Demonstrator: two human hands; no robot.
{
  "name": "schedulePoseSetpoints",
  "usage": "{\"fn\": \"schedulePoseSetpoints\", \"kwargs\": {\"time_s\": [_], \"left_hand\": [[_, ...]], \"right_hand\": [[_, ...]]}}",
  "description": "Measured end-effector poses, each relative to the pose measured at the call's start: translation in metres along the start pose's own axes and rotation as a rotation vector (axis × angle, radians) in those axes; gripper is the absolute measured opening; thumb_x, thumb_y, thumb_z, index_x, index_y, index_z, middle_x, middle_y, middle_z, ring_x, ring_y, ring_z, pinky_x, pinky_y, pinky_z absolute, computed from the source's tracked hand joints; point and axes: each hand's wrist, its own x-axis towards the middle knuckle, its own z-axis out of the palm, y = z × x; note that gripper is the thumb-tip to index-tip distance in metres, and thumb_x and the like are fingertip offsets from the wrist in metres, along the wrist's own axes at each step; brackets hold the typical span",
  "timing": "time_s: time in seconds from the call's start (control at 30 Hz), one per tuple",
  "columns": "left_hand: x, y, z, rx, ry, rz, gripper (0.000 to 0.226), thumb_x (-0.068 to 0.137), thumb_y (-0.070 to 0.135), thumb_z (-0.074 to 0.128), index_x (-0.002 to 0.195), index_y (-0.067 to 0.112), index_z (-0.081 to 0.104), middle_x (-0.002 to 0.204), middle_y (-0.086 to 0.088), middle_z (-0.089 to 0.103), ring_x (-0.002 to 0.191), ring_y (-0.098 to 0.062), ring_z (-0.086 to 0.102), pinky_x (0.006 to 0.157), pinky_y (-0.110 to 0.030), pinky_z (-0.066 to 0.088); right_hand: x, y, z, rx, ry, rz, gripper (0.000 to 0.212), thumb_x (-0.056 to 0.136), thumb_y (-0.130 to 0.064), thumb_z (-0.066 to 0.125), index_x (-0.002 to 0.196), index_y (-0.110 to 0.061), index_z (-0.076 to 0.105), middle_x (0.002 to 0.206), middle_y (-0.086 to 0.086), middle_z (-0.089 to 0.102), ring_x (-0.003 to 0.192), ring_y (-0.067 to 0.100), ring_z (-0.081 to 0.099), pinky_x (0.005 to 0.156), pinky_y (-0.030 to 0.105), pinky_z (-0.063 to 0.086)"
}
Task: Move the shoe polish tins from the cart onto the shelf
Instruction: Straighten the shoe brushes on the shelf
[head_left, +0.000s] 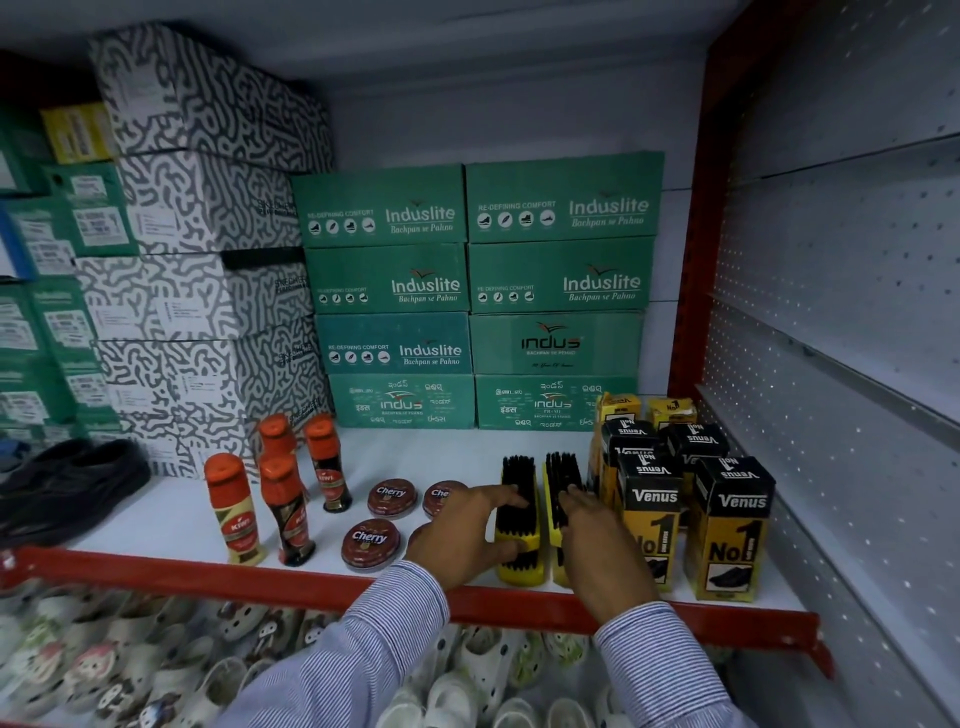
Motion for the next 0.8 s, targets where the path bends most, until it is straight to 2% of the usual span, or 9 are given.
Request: {"fn": "schedulePoseSetpoints", "kwargs": {"time_s": [0.13, 0.27, 0.33, 0.5, 0.67, 0.8], "left_hand": [[0.0, 0.001, 0.001, 0.0, -0.005, 0.001, 0.054, 0.078, 0.04, 0.075, 0.128, 0.039, 0.055, 0.147, 0.017, 0.049, 0.123, -0.017, 0.053, 0.099, -0.043, 0.052], [0.0, 0.002, 0.0, -0.023, 0.002, 0.019, 0.054, 0.079, 0.033, 0.077, 0.129, 0.032, 0.058, 0.147, 0.011, 0.051, 0.122, -0.017, 0.056, 0.101, -0.035, 0.05], [0.0, 0.003, -0.001, -0.031, -0.001, 0.022, 0.054, 0.079, 0.032, 0.077, 0.129, 0.03, 0.059, 0.147, 0.01, 0.052, 0.121, -0.017, 0.057, 0.101, -0.032, 0.049], [0.0, 0.003, 0.0, -0.044, -0.004, 0.027, 0.054, 0.078, 0.034, 0.077, 0.129, 0.031, 0.058, 0.148, 0.008, 0.051, 0.124, -0.018, 0.055, 0.103, -0.038, 0.05], [0.001, 0.003, 0.0, -0.021, 0.002, 0.022, 0.053, 0.08, 0.034, 0.076, 0.129, 0.03, 0.059, 0.147, 0.01, 0.051, 0.122, -0.019, 0.056, 0.102, -0.035, 0.049], [-0.001, 0.005, -0.002, -0.028, 0.003, 0.02, 0.053, 0.08, 0.033, 0.076, 0.13, 0.03, 0.058, 0.148, 0.011, 0.05, 0.121, -0.017, 0.056, 0.103, -0.033, 0.049]], "right_hand": [[-0.001, -0.005, -0.002, 0.003, -0.002, 0.027, 0.057, 0.091, 0.0, 0.049, 0.145, -0.01, 0.037, 0.157, 0.009, 0.033, 0.144, 0.025, 0.032, 0.114, 0.037, 0.038], [0.003, -0.01, -0.004, -0.007, -0.009, 0.014, 0.053, 0.097, -0.014, 0.046, 0.148, -0.022, 0.032, 0.159, 0.008, 0.028, 0.146, 0.031, 0.023, 0.116, 0.042, 0.033], [0.008, -0.01, -0.005, -0.025, -0.034, 0.012, 0.049, 0.098, -0.013, 0.044, 0.146, -0.023, 0.037, 0.157, 0.01, 0.03, 0.144, 0.035, 0.023, 0.114, 0.044, 0.035], [0.014, -0.014, -0.006, -0.003, -0.013, 0.039, 0.033, 0.096, -0.011, 0.047, 0.126, -0.014, 0.061, 0.136, 0.014, 0.052, 0.12, 0.034, 0.053, 0.096, 0.04, 0.049], [0.013, -0.016, -0.004, 0.001, 0.069, 0.083, 0.029, 0.093, -0.013, 0.053, 0.12, -0.013, 0.066, 0.125, 0.011, 0.06, 0.111, 0.03, 0.061, 0.088, 0.038, 0.053], [0.013, -0.016, -0.004, -0.033, 0.085, 0.121, 0.026, 0.094, -0.012, 0.051, 0.113, -0.011, 0.069, 0.117, 0.012, 0.063, 0.104, 0.029, 0.063, 0.082, 0.036, 0.053]]}}
